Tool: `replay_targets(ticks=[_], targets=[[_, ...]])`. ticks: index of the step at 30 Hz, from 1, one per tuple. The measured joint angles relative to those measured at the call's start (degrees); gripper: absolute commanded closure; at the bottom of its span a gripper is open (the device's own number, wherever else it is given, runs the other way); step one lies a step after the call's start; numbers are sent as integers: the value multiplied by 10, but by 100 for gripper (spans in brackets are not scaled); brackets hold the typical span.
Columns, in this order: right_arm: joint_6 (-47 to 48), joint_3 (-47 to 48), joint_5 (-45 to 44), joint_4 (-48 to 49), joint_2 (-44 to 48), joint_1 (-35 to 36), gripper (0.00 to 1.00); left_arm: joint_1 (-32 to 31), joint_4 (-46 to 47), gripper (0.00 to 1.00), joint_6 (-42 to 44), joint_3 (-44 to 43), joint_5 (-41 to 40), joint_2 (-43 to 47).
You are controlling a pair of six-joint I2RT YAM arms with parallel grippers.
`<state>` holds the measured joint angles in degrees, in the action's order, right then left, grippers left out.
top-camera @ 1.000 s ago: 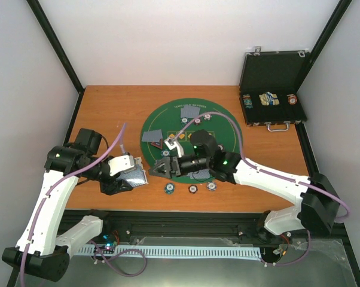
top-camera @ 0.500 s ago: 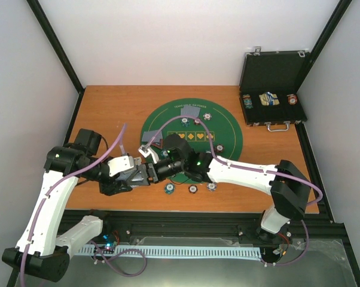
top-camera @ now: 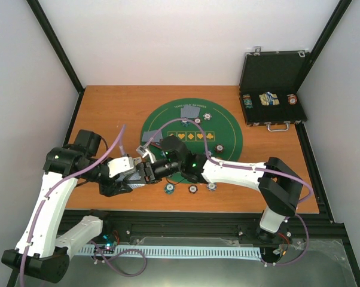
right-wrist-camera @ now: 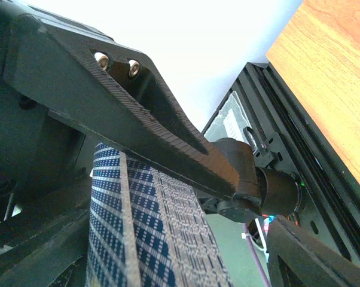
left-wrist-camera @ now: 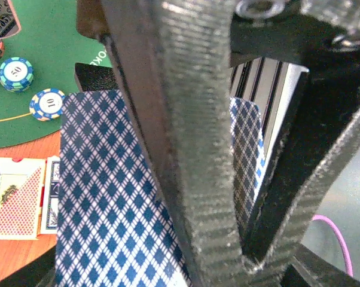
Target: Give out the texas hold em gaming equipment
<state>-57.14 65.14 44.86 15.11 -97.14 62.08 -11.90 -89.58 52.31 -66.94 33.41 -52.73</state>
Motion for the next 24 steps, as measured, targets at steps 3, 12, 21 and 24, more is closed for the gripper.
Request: replay_targets(ticks=[3,12,21,24], targets=[[-7,-3,3,9,0,-2,23,0,1,88,0,0,3,0],[-20,-8,27,37,-9,-15,35,0,4,89,0,-3,4,-4],[-7,-59,49,38,31,-68,51,0,17,88,0,-3,-17,-14],[1,-62,46,25,41,-73,63,0,16,89,0,-3,-22,-14]])
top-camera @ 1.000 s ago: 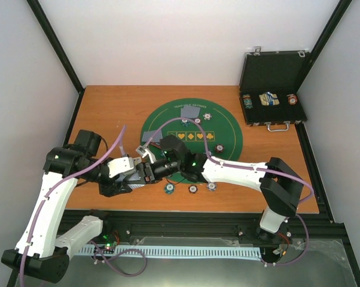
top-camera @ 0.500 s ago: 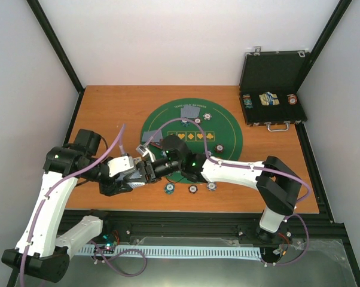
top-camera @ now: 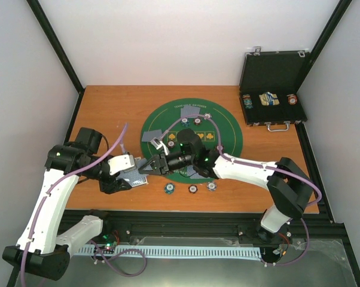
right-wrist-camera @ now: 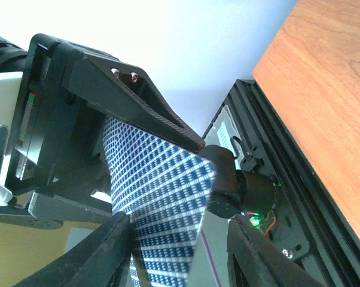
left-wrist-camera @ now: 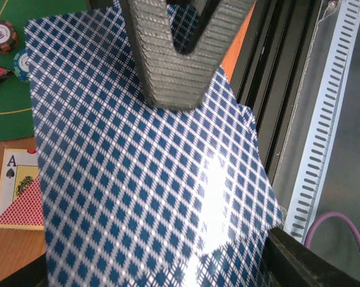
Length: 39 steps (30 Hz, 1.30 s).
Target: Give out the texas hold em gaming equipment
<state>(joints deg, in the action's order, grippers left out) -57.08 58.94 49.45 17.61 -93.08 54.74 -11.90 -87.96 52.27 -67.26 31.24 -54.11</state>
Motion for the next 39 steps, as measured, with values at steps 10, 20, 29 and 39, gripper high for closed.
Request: replay_targets(ticks=[10,20,29,39], targets=[[22,-7,-34,-78,40,-23,97,0,-9,89,0,0,4,6],[132,38,-66,-258,82,-122,97,0,-8,88,0,0,16,10],[398,292,-343,-527,-66,-148,97,0,-8,88,0,0,16,17],[674,300,-749,-474,-217,-112,97,0,-8,87,0,0,13,23]])
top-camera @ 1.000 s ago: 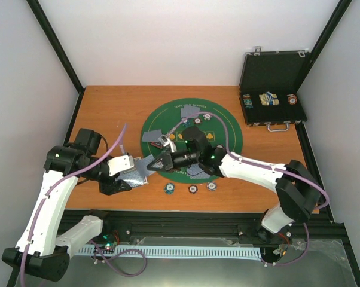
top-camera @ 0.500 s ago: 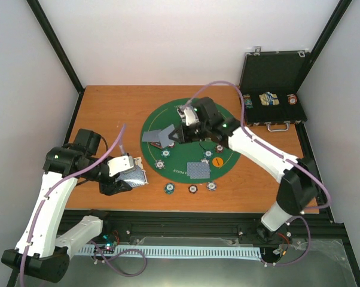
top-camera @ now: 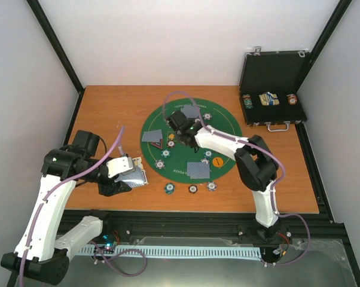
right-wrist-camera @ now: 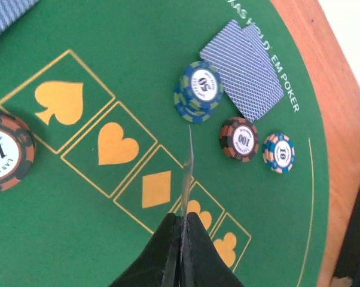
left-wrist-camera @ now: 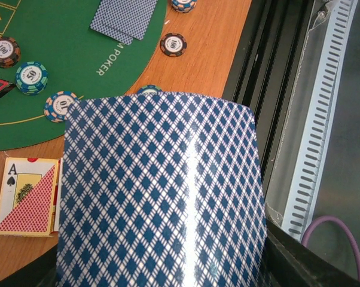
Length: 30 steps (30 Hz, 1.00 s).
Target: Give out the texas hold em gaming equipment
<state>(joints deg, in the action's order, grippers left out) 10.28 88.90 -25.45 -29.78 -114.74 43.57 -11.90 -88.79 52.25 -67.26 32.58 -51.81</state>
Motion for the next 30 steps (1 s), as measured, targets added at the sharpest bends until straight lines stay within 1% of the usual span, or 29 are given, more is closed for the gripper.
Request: replay_targets(ticks=[6,11,12,16,17,20,24,25,28,30], targets=[[142,-17,-87,92,-64,31,97,0,0,87,0,0,-4,7],[203,-33,-110,144,-77,40,97,0,0,87,0,0,-9,7],[210,-33,-115,152,-78,41,95,0,0,87,0,0,-10,7],[220,-39,-122,162,-81,44,79,0,0,86,0,0,-11,7],[215,-40,-119,158,-81,46,74,0,0,86,0,0,-11,7],[199,-43,-90,129,-81,53,58,0,0,86,0,0,-13,6],[160,-59,-42,89,-67,58,45,0,0,86,0,-5,-13,0],[151,-66,-30,81,-59,59,39,0,0,86,0,-8,-13,-1],[117,-90,6,54,-20,59,32,0,0,86,0,-11,-14,-3],[93,-100,36,42,14,57,24,0,0,86,0,-12,-14,-2]])
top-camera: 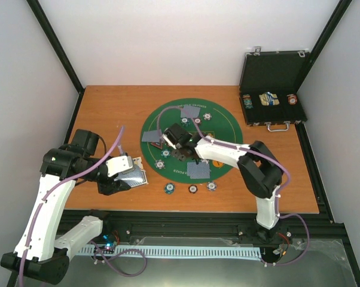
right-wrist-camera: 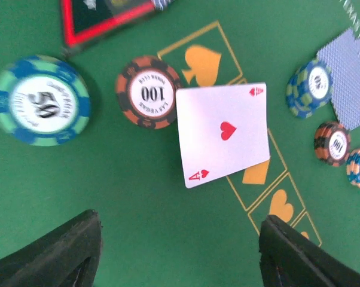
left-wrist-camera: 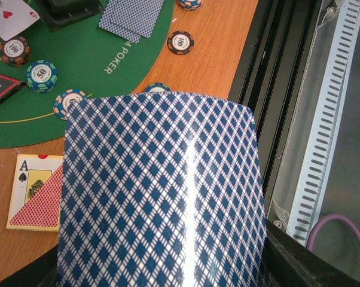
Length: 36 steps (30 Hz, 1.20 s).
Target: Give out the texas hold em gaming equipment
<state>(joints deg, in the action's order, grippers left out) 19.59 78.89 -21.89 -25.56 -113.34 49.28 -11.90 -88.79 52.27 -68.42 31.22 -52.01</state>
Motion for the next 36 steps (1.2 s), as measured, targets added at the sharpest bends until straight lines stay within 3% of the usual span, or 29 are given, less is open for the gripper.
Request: replay_targets(ticks=[2,6,11,13,23,32,36], targets=[[-30,-4,31,-10,33,-5,23,0,0,86,0,0,0,0],[-120,10,119,-34,63,-54,37,0,0,86,0,0,0,0],[-255,42,257,-60,31,-185,34,0,0,87,0,0,0,0],[-294,39,297,-63,22,-208,34,0,0,87,0,0,0,0],[-487,31,452,-28,-28,-195,41,0,0,87,0,0,-1,1],[-628,-14,476,37,-31,-196,43,0,0,87,0,2,-1,1],[-647,-5,457,43,-38,-197,43,0,1,87,0,4,-2,3]])
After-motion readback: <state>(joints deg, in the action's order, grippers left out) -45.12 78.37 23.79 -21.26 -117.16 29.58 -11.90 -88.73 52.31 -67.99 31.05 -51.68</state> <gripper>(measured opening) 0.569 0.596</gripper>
